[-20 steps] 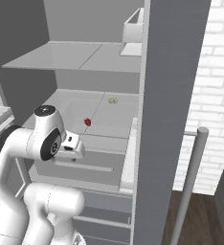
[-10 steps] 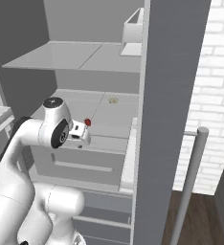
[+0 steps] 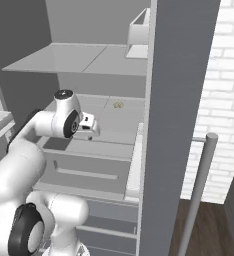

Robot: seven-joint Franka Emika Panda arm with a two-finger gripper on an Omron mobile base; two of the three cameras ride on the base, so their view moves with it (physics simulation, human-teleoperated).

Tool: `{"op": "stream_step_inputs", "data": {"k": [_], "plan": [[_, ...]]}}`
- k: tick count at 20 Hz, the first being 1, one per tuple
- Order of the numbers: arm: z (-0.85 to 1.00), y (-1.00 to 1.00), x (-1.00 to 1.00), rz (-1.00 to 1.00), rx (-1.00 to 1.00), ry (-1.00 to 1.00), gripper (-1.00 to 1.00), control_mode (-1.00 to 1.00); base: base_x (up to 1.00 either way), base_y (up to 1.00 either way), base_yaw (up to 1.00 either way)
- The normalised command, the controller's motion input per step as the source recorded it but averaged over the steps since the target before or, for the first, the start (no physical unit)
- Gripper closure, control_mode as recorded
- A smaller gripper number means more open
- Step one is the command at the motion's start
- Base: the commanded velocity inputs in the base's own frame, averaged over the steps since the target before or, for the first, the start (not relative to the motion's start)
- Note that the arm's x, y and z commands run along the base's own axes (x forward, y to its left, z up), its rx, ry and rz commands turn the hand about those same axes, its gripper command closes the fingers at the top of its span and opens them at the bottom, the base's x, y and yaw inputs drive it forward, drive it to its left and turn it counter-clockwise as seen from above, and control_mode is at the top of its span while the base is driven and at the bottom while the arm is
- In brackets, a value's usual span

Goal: Take the strawberry from the fridge and place it on top of the pancake, located on the dining counter.

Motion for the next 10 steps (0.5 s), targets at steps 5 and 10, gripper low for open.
{"op": "stream_step_inputs", "data": {"k": [5, 10], "plan": [[0.00, 0.00, 0.24, 0.09, 0.00, -0.12, -1.00, -1.00, 0.00, 0.00, 0.00], [0.00, 0.00, 0.13, 0.08, 0.00, -0.16, -1.00, -1.00, 0.00, 0.00, 0.00]]}}
